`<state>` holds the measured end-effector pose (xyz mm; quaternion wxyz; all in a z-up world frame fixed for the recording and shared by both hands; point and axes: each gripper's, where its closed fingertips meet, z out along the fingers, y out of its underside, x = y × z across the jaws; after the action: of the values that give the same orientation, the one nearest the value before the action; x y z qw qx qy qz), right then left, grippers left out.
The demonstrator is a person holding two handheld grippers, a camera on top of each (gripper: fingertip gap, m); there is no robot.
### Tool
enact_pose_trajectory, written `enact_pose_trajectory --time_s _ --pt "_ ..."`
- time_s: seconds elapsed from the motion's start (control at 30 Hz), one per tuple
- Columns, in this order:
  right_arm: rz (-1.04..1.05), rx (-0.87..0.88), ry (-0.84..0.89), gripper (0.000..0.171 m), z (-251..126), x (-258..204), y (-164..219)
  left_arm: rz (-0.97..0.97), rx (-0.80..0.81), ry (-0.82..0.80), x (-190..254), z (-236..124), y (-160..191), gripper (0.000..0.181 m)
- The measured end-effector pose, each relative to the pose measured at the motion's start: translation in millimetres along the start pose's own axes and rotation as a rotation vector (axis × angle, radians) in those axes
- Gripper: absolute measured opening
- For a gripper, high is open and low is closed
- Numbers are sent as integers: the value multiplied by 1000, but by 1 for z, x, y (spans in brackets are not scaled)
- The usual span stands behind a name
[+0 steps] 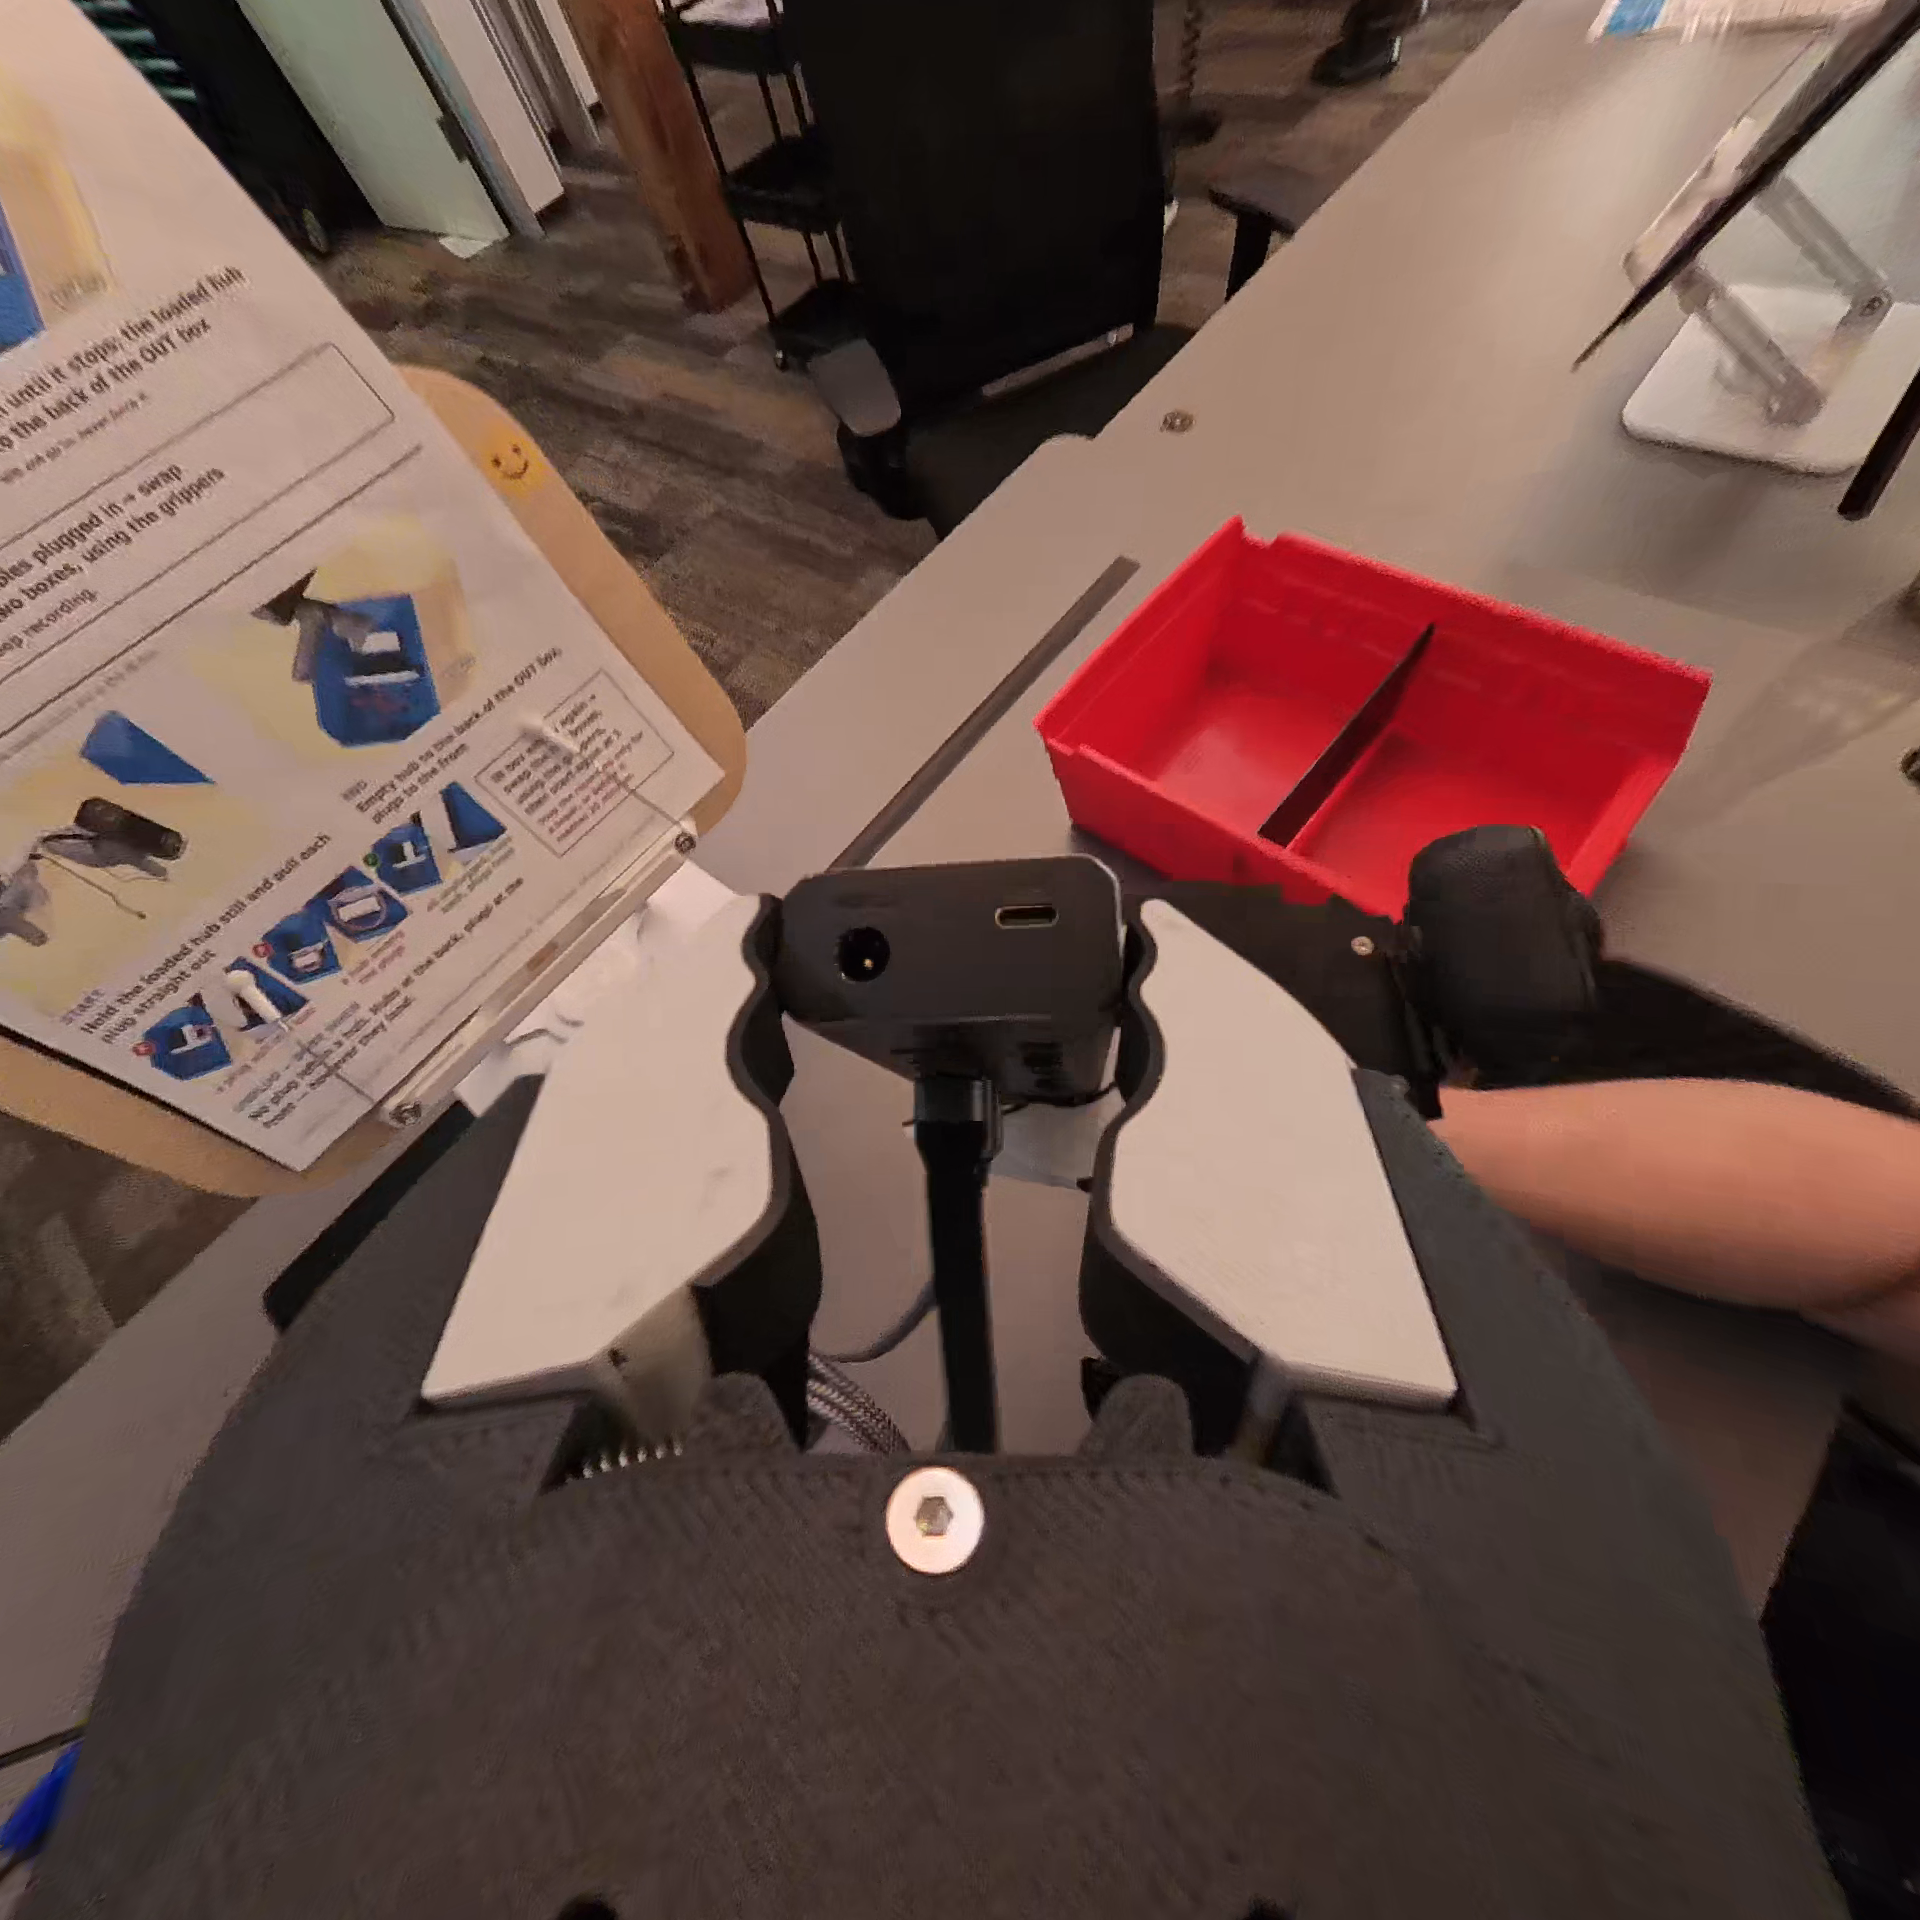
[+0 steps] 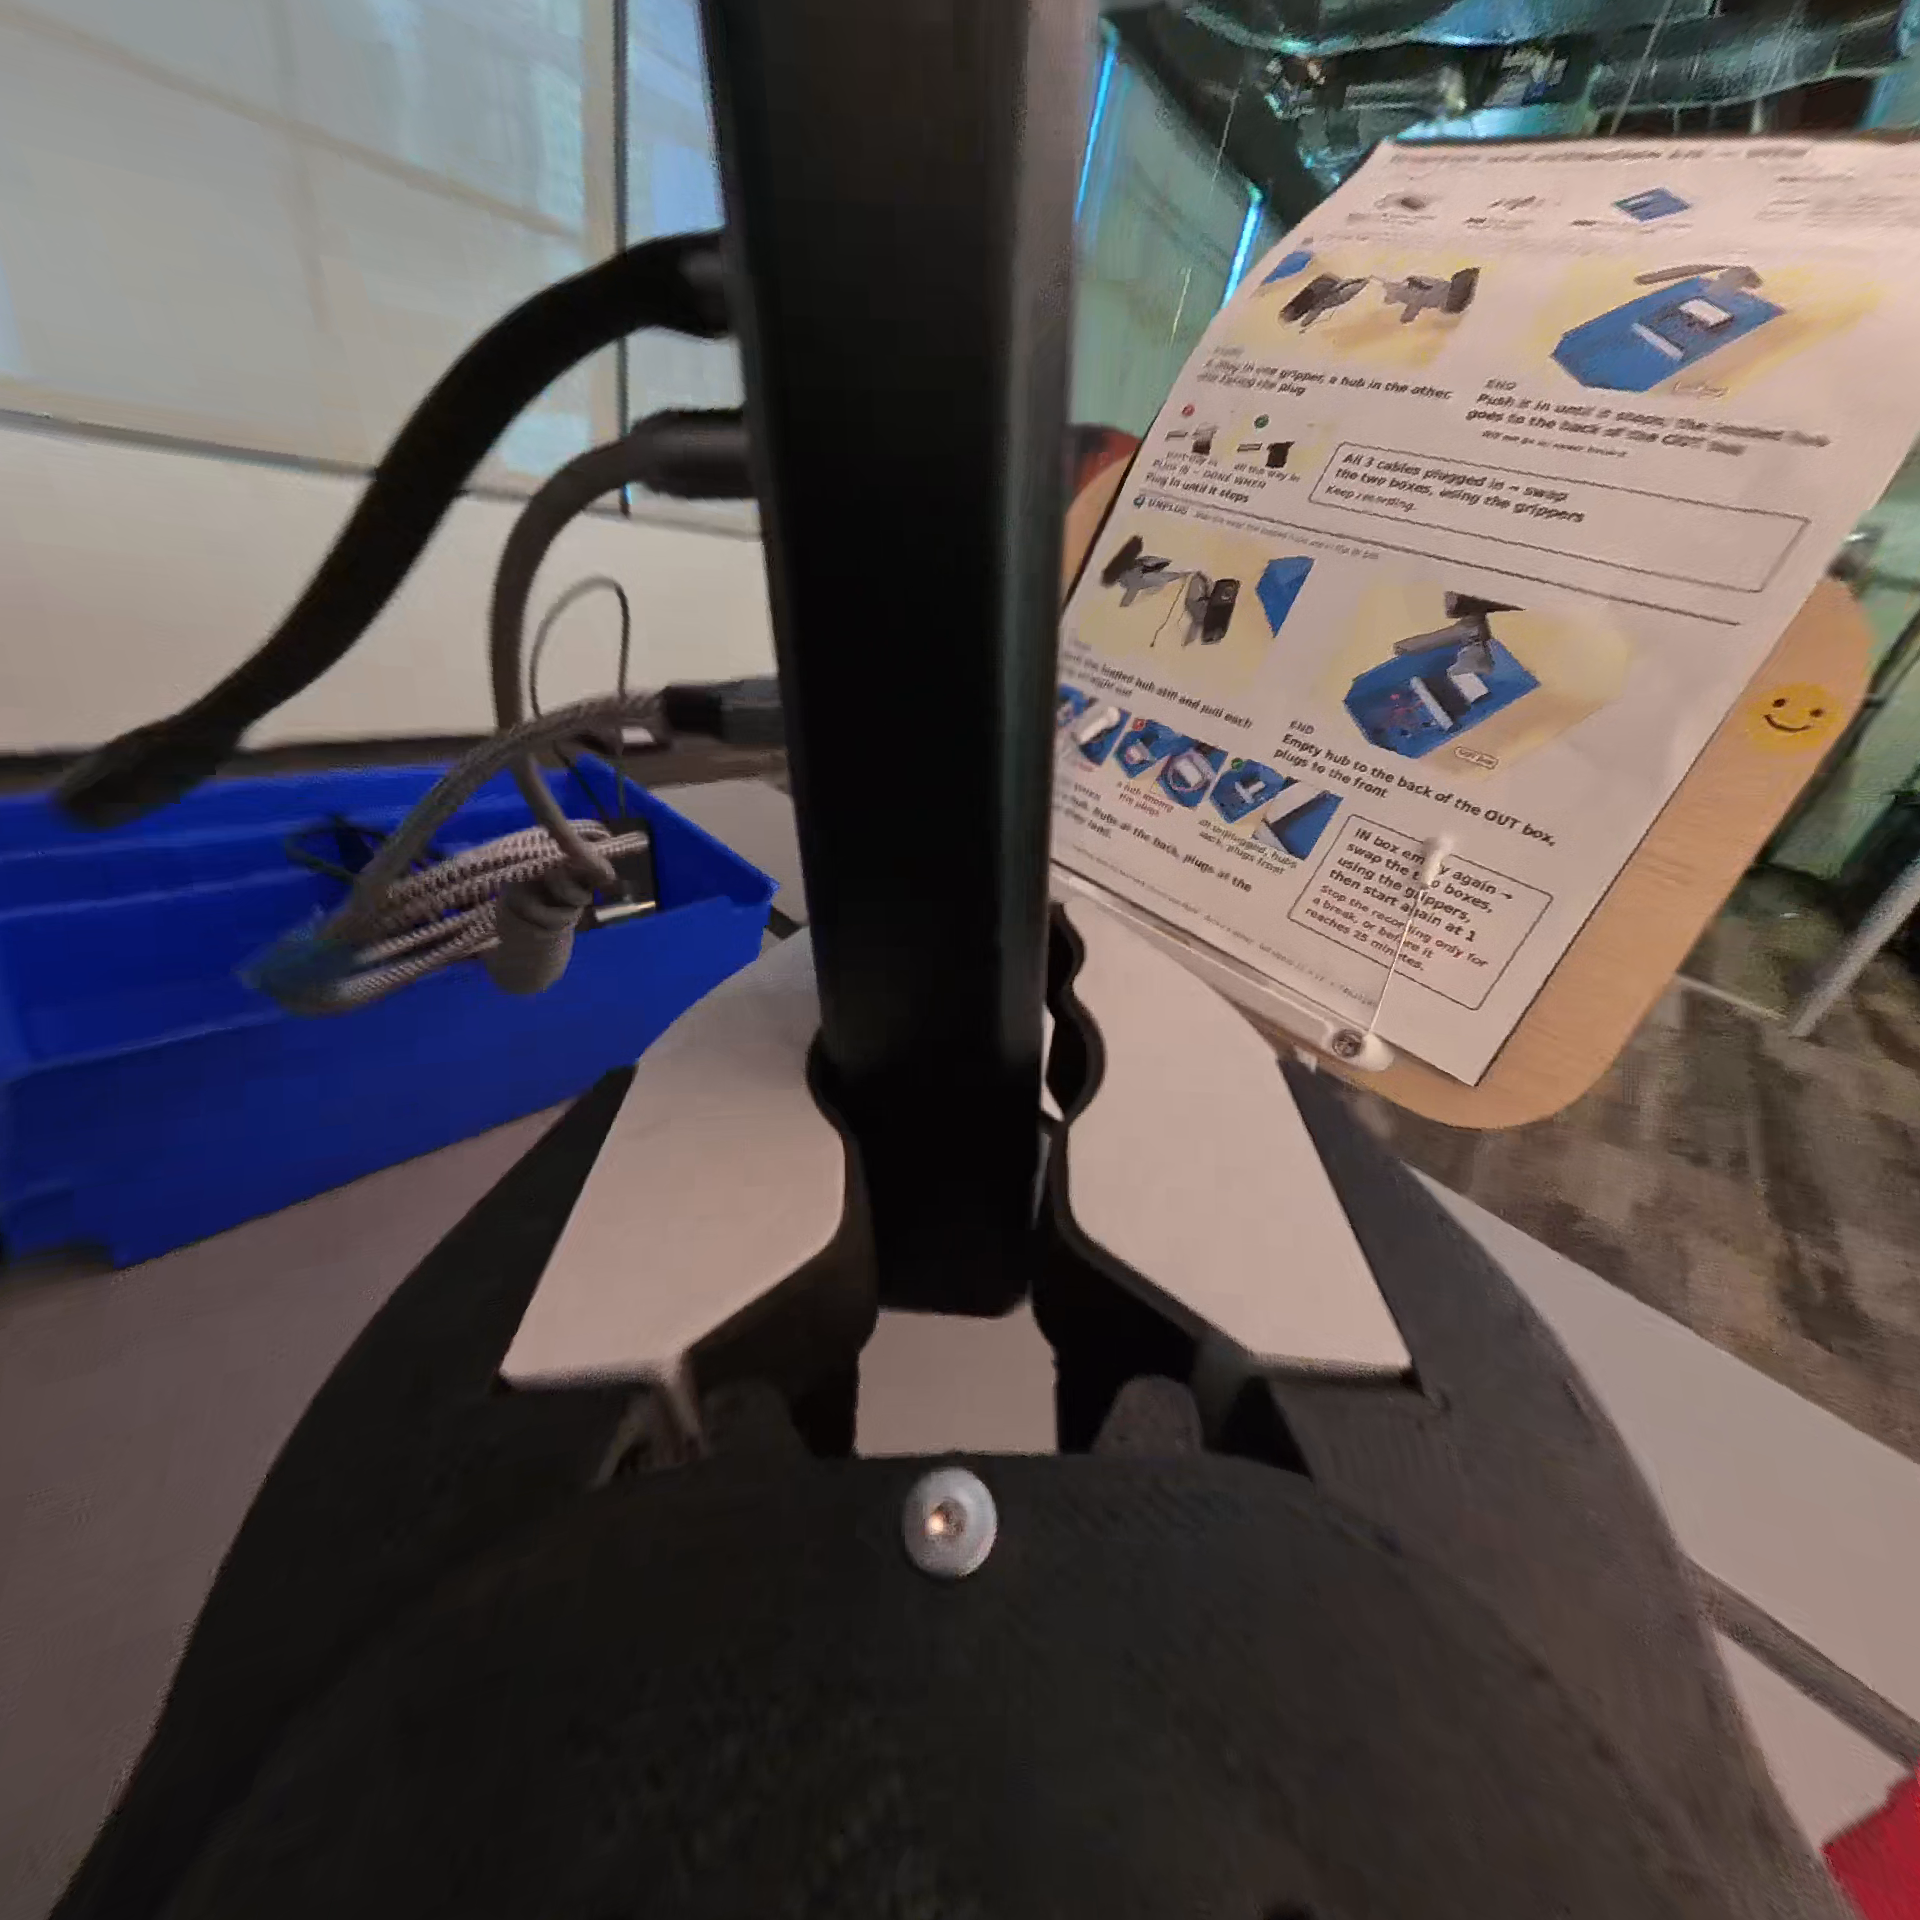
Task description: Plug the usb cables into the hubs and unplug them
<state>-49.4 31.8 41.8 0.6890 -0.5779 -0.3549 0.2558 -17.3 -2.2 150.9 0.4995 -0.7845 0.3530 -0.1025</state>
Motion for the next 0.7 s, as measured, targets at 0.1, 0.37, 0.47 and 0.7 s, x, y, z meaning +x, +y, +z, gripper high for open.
enact_pose_trajectory --time_s 0.1,0.37,0.47,0.7 --pt "67 30 -47 31 -9 14 -13 -12 100 10 0 -19 -23 56" --pt "225 23 -102 31 -30 52 -30 -38 329 -190 -55 -112 62 75" --pt "228 -45 -168 31 -34 50 -28 -162 391 37 -48 -102 108 70" --pt "492 -3 -755 31 -50 -22 -47 -214 629 274 -30 -75 92 67"
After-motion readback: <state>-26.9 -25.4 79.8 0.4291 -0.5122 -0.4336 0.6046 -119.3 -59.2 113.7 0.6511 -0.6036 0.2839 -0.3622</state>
